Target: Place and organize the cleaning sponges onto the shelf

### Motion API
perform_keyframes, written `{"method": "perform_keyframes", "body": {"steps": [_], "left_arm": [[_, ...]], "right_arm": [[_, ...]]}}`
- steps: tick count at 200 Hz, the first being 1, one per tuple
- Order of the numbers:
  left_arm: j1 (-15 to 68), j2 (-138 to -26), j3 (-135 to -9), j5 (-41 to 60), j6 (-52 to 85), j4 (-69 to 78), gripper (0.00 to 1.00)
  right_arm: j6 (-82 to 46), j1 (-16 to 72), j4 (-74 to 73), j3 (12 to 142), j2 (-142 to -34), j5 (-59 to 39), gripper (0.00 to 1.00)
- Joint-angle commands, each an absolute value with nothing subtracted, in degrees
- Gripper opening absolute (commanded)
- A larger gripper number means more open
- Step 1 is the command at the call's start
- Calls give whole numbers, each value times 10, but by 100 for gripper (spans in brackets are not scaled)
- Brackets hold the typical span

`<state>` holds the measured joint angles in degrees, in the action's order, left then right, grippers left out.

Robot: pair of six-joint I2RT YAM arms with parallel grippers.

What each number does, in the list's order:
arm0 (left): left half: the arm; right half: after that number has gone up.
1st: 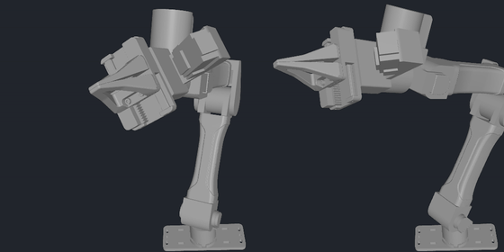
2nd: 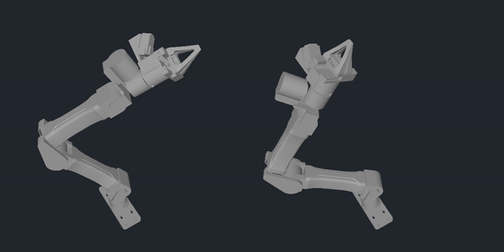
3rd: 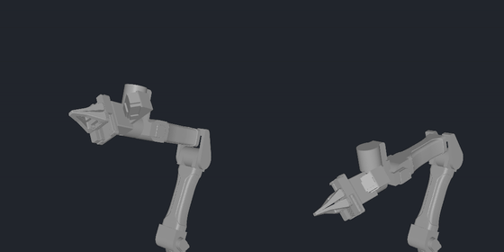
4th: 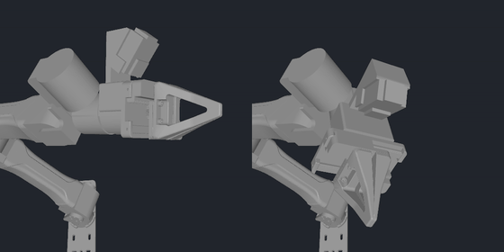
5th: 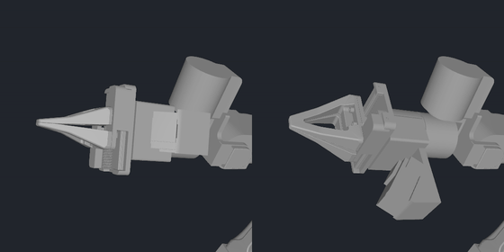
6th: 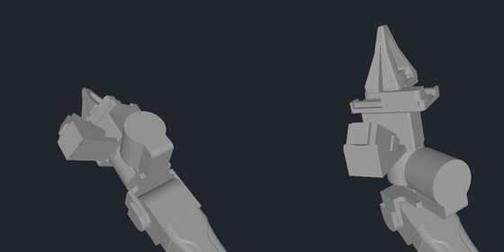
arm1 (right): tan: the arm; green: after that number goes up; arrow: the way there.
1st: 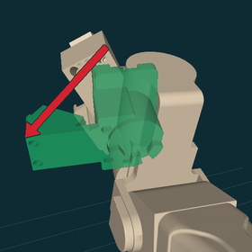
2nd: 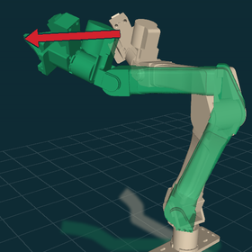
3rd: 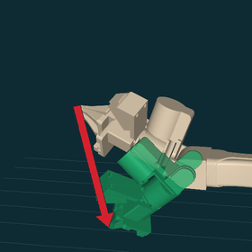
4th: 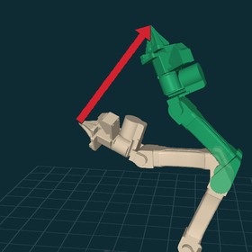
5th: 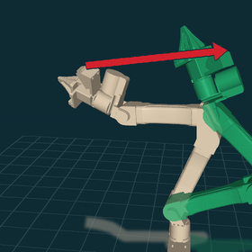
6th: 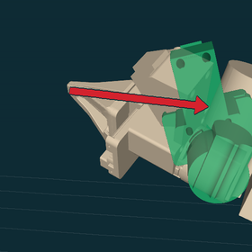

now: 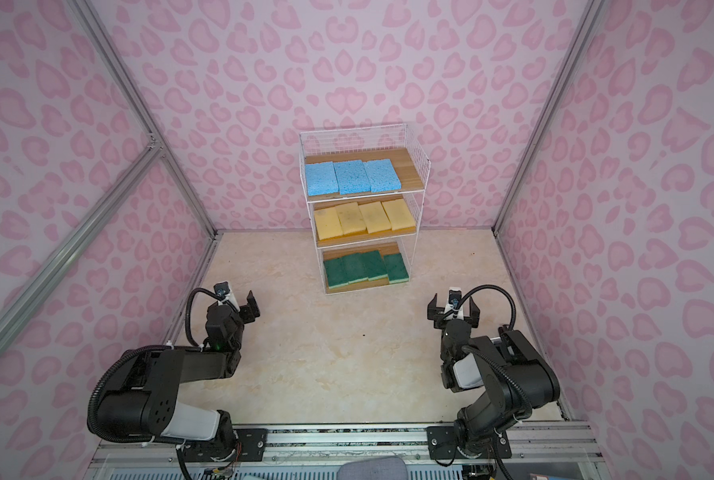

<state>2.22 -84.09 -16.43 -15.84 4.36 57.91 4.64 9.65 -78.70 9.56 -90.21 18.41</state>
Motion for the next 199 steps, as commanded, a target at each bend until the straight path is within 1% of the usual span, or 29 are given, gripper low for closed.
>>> {"method": "perform_keyframes", "body": {"steps": [1,10,27,34,52,79,97,199], "left_arm": [[25,-844,-168,-190,41,602,98],[28,-845,-168,-194,41,601,98],[17,-847,-182,-175,49,579,98],[9,-846,-184,-161,53,571,98],[8,-845,-182,-160,52,574,98],[9,-844,-178,-160,52,577,98],[9,-843,-178,-160,51,578,98],[9,-842,-178,-160,52,578,98]], "right_arm": [[23,85,-705,130,-896,220,99],[4,72,-634,164,-895,219,100],[-29,26,-535,201,-878,145,99],[-27,24,-554,196,-883,140,100],[-26,26,-585,186,-890,145,100],[-27,26,-546,196,-878,144,100],[-26,26,-564,192,-883,145,100],[-21,30,-549,196,-881,144,100]]}}
